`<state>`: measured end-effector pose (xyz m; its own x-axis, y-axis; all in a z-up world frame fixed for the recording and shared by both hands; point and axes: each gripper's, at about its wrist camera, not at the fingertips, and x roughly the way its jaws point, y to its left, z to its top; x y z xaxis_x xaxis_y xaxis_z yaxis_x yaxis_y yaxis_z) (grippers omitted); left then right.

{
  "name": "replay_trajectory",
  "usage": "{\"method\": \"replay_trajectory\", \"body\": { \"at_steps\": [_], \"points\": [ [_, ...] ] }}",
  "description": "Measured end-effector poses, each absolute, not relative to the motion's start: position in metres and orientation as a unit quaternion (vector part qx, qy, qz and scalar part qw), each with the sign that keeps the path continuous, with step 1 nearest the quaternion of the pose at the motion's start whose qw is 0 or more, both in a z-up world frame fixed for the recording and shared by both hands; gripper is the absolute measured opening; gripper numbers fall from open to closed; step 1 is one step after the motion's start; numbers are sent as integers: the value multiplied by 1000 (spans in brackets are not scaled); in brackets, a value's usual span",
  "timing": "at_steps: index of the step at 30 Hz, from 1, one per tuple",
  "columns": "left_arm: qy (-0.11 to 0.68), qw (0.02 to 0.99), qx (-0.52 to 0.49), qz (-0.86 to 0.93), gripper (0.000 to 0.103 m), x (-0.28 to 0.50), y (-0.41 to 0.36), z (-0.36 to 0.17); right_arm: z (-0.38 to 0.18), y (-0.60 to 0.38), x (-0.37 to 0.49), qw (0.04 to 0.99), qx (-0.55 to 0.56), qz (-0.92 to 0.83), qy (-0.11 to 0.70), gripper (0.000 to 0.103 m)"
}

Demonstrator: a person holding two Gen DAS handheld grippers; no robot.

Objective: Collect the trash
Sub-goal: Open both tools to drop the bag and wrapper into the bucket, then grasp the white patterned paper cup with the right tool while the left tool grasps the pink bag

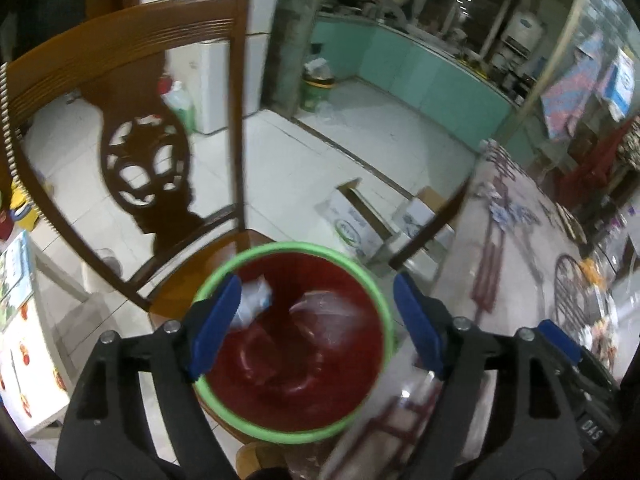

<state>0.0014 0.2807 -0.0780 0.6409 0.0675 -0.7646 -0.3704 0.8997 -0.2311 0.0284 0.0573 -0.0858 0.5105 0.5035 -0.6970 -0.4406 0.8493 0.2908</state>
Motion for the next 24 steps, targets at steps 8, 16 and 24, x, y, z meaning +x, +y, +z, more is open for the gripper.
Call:
{"method": "replay_trajectory", "body": {
  "at_steps": [8, 16, 24],
  "points": [
    [400, 907, -129, 32, 85, 14, 197, -65, -60, -58, -5, 892, 44, 202, 403, 79],
    [418, 889, -140, -121, 87, 24, 86, -64, -31, -211, -27, 919, 79, 83, 378, 90],
    [472, 833, -45, -284, 87, -4, -57, -94, -72, -324, -48, 890, 230, -2, 394, 90]
  ]
}}
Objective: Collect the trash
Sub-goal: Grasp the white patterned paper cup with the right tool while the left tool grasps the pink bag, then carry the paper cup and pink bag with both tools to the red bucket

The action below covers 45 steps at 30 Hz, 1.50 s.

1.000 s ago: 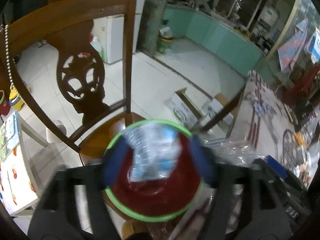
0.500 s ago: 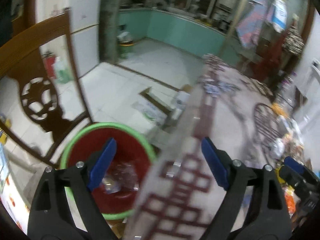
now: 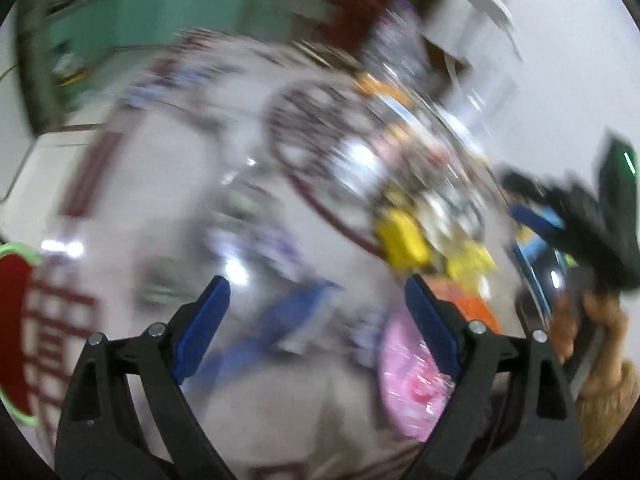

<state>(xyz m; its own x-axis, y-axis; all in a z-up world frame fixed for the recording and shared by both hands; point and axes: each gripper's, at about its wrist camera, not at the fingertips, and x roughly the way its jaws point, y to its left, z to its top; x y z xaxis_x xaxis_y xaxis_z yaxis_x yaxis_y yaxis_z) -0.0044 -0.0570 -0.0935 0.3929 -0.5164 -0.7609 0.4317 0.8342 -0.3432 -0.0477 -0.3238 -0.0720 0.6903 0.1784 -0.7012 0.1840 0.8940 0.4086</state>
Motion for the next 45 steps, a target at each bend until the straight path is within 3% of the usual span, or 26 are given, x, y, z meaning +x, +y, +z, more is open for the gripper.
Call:
{"method": "replay_trajectory", "body": {
  "at_steps": [10, 13, 16, 18, 20, 21, 22, 23, 24, 26, 31, 45],
  "points": [
    [535, 776, 5, -334, 87, -29, -124, -141, -97, -330, -29, 860, 280, -3, 428, 89],
    [540, 775, 21, -328, 82, -33, -127, -151, -105, -334, -25, 854, 286, -15, 433, 89],
    [532, 779, 38, -330, 64, -37, -131, -153, -111, -336, -21, 853, 281, -28, 439, 85],
    [527, 781, 48, -330, 45, -40, -131, -154, -115, -337, -21, 852, 276, -32, 444, 78],
    [530, 778, 46, -335, 33, -37, -131, -155, -117, -336, -20, 853, 270, -32, 445, 75],
    [532, 776, 42, -335, 32, -36, -129, -154, -116, -335, -20, 855, 264, -33, 445, 58],
    [533, 777, 36, -334, 31, -35, -127, -153, -117, -333, -19, 856, 253, -33, 450, 49],
    [533, 778, 31, -332, 28, -34, -124, -153, -118, -331, -18, 856, 247, -29, 453, 42],
    [532, 779, 29, -331, 18, -31, -123, -152, -119, -330, -18, 856, 247, -26, 454, 34],
    [519, 790, 23, -326, 10, -29, -117, -144, -119, -328, -18, 856, 251, -15, 452, 30],
    [491, 812, 18, -315, 9, -28, -105, -128, -112, -325, -22, 862, 250, -7, 441, 23],
    [423, 857, 13, -295, 9, -16, -87, -92, -89, -316, -30, 882, 245, 12, 402, 23]
  ]
}}
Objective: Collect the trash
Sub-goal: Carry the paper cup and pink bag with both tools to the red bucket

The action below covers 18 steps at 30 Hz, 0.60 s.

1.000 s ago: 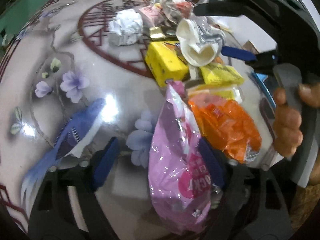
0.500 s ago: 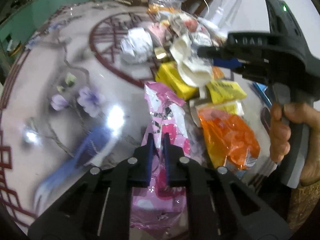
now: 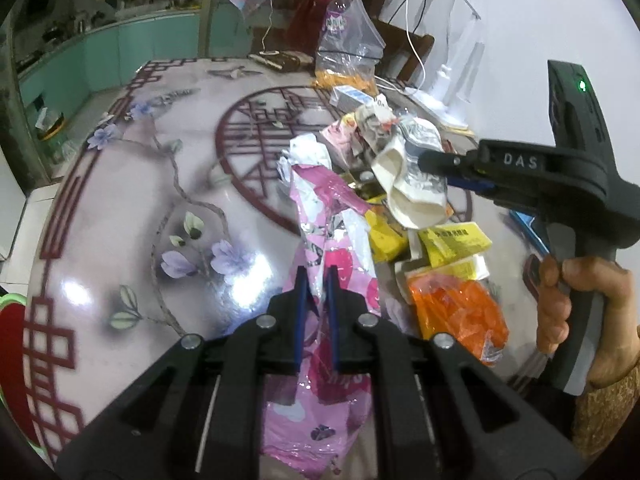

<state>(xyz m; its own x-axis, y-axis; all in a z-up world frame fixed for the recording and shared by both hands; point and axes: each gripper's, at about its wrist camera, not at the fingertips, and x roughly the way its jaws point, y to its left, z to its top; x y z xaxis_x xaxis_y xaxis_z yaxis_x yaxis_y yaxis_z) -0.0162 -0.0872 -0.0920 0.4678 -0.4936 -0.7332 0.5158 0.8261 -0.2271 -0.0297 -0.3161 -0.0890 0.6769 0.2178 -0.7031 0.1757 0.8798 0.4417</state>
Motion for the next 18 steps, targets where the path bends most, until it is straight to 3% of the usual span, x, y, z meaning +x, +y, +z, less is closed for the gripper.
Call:
{"method": "replay_trajectory", "body": {
  "at_steps": [18],
  "points": [
    [410, 863, 7, -294, 9, -17, -78, -81, -87, -308, -29, 890, 220, 9, 400, 23]
  ]
}}
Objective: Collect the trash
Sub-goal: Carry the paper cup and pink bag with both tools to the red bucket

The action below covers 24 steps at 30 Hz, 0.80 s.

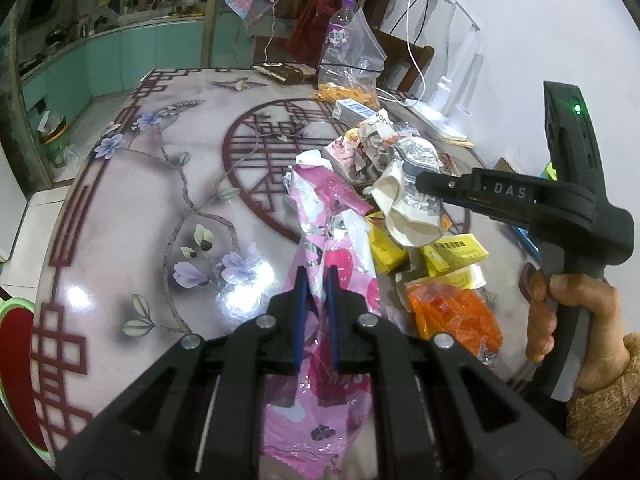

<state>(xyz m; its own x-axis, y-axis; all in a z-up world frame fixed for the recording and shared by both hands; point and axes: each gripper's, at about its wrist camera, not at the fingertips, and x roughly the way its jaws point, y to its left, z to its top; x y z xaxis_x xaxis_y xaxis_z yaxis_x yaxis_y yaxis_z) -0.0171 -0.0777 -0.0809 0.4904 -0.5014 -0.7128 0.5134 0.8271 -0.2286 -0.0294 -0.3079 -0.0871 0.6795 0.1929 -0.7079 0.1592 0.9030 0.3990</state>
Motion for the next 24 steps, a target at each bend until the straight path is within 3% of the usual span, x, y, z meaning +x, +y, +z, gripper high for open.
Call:
{"method": "replay_trajectory", "body": {
  "at_steps": [24],
  "points": [
    [393, 884, -3, -255, 9, -11, -59, -70, -78, -298, -30, 901, 201, 24, 384, 23]
  ]
}}
